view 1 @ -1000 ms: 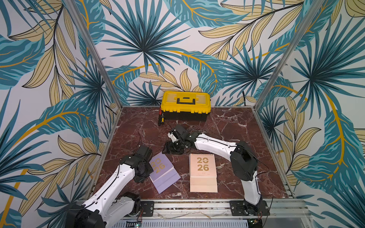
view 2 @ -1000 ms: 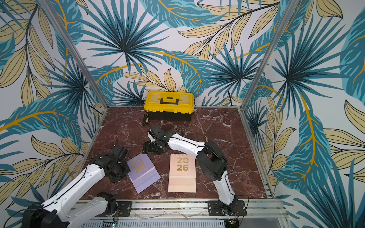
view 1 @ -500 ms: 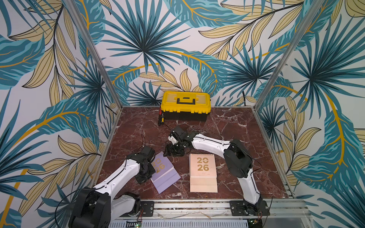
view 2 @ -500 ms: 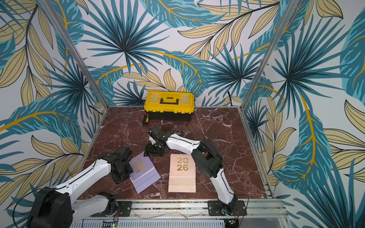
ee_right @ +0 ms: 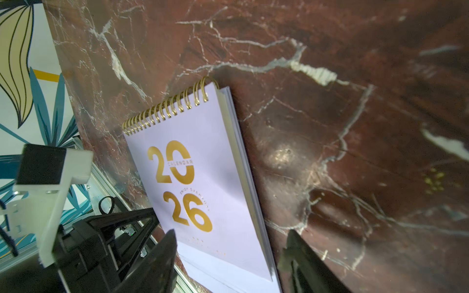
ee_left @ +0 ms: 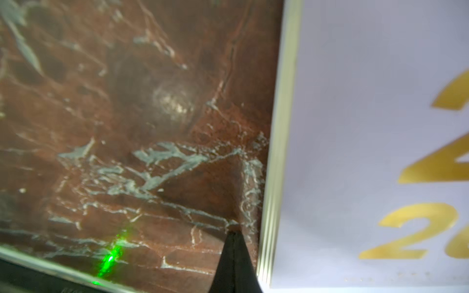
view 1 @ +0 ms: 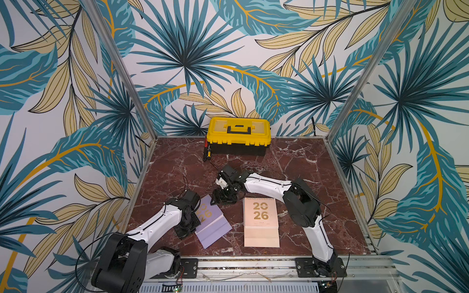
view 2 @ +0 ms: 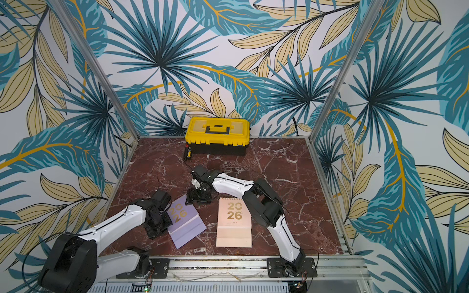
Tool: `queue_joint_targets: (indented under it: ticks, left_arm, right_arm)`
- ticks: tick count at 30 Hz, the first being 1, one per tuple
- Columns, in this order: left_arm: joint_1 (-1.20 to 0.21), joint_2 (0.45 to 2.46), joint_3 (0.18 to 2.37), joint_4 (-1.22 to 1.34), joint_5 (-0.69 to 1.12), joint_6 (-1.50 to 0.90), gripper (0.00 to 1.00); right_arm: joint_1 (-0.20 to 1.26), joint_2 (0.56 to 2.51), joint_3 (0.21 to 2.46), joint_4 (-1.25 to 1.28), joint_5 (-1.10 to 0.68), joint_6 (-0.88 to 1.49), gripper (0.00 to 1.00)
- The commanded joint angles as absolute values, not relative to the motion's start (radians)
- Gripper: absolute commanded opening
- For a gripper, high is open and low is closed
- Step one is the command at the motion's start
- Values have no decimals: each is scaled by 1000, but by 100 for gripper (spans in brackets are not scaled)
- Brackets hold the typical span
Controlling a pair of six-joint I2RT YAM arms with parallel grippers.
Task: Stack the calendars
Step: Pick up the calendar at the center of the board.
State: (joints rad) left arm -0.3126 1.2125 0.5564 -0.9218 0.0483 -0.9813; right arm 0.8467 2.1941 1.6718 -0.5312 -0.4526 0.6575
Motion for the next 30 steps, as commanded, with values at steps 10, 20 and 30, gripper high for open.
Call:
queue_joint_targets:
  ticks: [10, 20, 30]
  left_arm:
    - [-307, 1256, 548, -846, 58, -948, 0]
    - [-257, 1272, 516, -756, 132, -908, 0]
    - [-226, 1317, 532, -708, 185, -855, 0]
  right_arm:
    - [848, 2273, 1654, -530, -511, 650, 68]
    - [845, 2272, 1537, -272, -704, 766, 68]
    - [840, 2199, 1382, 370, -906, 1078, 67]
